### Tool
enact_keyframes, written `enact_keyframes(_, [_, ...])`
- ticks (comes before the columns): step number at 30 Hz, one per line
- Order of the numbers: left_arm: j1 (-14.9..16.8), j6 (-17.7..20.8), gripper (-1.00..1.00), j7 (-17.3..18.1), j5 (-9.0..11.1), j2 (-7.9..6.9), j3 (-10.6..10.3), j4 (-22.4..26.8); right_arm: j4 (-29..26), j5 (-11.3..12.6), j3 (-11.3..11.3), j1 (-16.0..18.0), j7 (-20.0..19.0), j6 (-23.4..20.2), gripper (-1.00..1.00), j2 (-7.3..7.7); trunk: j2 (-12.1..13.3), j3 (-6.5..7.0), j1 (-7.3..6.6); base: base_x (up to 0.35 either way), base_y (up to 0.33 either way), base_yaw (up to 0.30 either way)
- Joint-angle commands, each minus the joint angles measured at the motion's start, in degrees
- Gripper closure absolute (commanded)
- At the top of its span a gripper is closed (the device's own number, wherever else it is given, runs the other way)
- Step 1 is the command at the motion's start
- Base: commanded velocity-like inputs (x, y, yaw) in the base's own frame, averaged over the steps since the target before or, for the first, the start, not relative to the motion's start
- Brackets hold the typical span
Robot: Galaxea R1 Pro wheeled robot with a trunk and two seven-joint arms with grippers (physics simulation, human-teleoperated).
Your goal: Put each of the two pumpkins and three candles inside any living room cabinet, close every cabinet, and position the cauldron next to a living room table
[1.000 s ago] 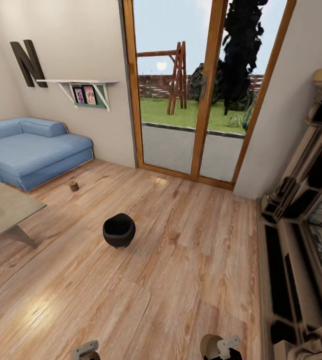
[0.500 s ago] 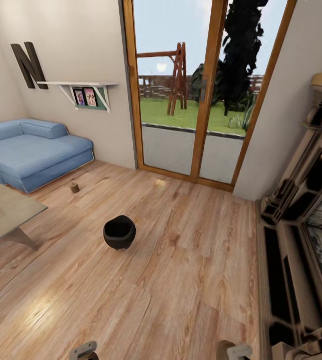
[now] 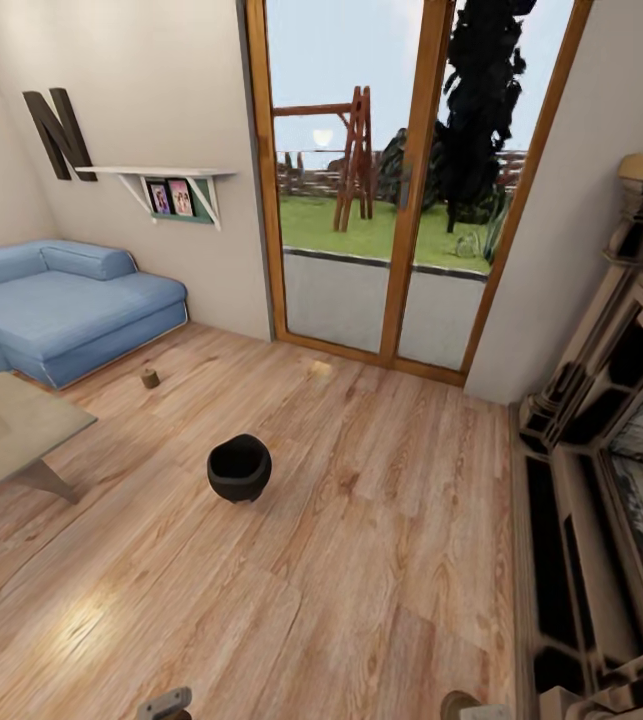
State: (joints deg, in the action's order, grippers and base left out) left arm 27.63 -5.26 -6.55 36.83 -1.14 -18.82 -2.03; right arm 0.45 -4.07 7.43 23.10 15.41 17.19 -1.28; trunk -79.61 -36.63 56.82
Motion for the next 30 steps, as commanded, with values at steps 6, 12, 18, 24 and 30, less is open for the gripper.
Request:
enact_keyframes(6, [0.0,0.0,1.0,0.0,0.0,-0.05,0.0,0.0,0.2,-0.1,0.1,-1.1,0.0,0.1,1.0,-0.17,2.4,1.09,-1.32,0.0,0.0,0.0])
enact_keyframes(12, [0.0,0.0,1.0,0.0,0.0,-0.09,0.0,0.0,0.2,-0.1,0.1,-1.4,0.0,0.1,1.0,-0.16,3.6,1.63,-1.98,0.0,0.0,0.0])
enact_keyframes(18, [0.0,0.1,1.0,0.0,0.0,-0.15,0.0,0.0,0.2,-0.1,0.1,-1.6,0.0,0.1,1.0,-0.21,3.6,1.63,-1.98,0.0,0.0,0.0])
enact_keyframes(24, [0.0,0.1,1.0,0.0,0.0,-0.26,0.0,-0.1,0.2,-0.1,0.2,-1.6,-0.3,0.1,1.0,-0.21,3.6,1.63,-1.98,0.109,0.0,0.0])
enact_keyframes(30, [0.0,0.1,1.0,0.0,0.0,-0.35,0.0,-0.1,0.2,-0.1,0.2,-1.6,-0.5,0.1,1.0,-0.21,3.6,1.63,-1.98,0.265,0.0,0.0])
